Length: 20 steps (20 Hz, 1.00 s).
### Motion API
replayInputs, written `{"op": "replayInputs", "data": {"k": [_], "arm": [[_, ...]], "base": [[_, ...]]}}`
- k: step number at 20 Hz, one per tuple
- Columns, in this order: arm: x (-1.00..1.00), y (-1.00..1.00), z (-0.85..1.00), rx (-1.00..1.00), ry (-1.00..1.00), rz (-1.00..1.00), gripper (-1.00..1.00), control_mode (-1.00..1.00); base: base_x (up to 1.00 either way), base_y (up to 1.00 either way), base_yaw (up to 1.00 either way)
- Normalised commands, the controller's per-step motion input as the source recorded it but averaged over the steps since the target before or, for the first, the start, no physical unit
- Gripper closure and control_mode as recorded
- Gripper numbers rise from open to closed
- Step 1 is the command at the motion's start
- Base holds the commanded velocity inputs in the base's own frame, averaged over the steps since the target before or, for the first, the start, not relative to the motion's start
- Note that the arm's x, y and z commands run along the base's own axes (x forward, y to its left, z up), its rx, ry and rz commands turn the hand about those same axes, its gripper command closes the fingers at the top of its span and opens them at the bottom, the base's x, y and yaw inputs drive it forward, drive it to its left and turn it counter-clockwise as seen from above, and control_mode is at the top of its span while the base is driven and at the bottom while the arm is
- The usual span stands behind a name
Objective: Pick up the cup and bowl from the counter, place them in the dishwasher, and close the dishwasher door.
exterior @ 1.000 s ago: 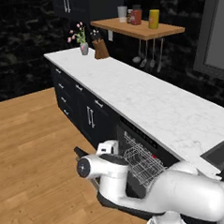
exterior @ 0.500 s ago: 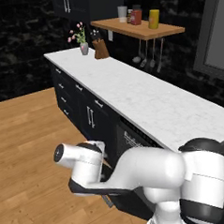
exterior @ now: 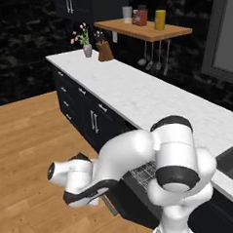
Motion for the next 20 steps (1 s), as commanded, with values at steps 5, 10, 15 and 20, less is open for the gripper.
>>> {"op": "replayInputs", "data": {"k": [5, 10, 15, 20], "arm": [[0.40, 0.17, -0.74, -0.62, 0.05, 0.00, -1.00, -1.00], [0.31, 0.34, -0.68, -0.40, 0.00, -0.01, -1.00, -1.00], [0.49, 0.55, -0.50, -0.35, 0.00, -0.07, -1.00, -1.00], [0.60, 0.18, -0.71, -0.25, 0.04, -0.04, -1.00, -1.00]], "base": [[0.00, 0.00, 0.00], [0.00, 0.00, 0.00], [0.00, 0.00, 0.00], [0.00, 0.00, 0.00]]}}
